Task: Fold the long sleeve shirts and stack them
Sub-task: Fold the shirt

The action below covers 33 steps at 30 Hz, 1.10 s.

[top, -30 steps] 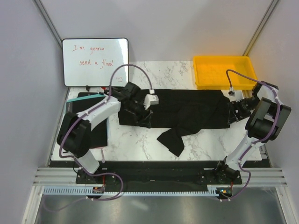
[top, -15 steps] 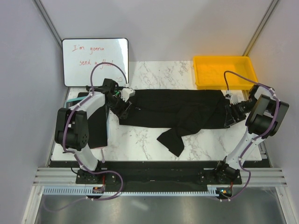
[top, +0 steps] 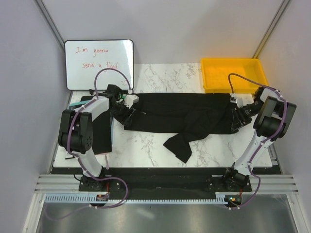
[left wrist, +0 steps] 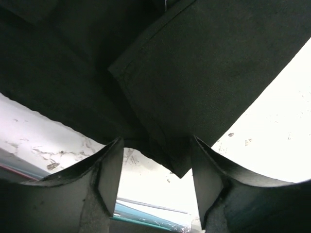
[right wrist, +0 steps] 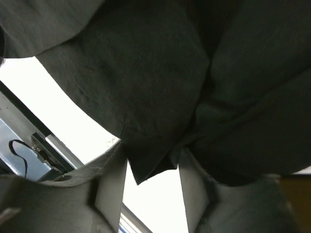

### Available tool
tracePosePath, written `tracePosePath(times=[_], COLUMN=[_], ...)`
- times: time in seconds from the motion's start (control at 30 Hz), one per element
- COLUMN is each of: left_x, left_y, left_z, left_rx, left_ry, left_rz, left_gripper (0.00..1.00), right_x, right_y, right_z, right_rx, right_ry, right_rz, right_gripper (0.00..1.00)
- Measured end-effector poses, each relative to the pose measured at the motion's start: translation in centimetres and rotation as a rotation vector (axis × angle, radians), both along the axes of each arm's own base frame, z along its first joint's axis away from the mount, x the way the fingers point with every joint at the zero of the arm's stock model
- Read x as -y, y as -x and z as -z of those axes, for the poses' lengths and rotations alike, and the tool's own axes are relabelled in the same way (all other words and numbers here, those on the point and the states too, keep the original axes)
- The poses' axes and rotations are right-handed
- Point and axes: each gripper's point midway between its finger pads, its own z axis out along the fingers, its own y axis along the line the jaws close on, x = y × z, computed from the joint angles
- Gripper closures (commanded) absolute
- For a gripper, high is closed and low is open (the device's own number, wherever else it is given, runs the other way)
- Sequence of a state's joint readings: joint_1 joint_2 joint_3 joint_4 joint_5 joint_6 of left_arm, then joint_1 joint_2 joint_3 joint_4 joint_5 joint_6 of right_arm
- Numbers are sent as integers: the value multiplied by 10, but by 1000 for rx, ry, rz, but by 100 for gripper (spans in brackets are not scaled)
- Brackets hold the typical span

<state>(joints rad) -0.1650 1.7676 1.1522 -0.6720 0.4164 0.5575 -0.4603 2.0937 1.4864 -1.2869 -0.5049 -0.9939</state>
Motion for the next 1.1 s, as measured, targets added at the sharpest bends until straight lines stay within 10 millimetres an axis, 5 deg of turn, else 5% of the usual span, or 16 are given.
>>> tracePosePath(times=[0.13,0.3,0.6,0.63,0.7,0.9,1.1], left_x=[0,-1,-4,-4,-4,0,12], left_y=[3,9,37,41,49,48,11], left_z=[7,15,16,14,7,-19,-56], left_rx=[-29,-62,-124,-128,-137,-95,49], left_ry=[-2,-8,-7,-6,2,38,90], left_rz=[-9,-9,0,3,11,47,96], left_gripper=[70,98,98,97,81,39,33], right_x=[-3,1,1,0,-1,8,21], right_y=[-3,-1,28,32,36,18,-38], right_z=[-1,2,-4,-8,-14,-32,-68], right_rx=[7,-14,-57,-59,-58,10,198], right_ry=[0,39,89,92,97,121,162], right_rz=[-12,-23,-57,-63,-71,-73,-33], right_gripper=[89,100,98,75,50,38,36])
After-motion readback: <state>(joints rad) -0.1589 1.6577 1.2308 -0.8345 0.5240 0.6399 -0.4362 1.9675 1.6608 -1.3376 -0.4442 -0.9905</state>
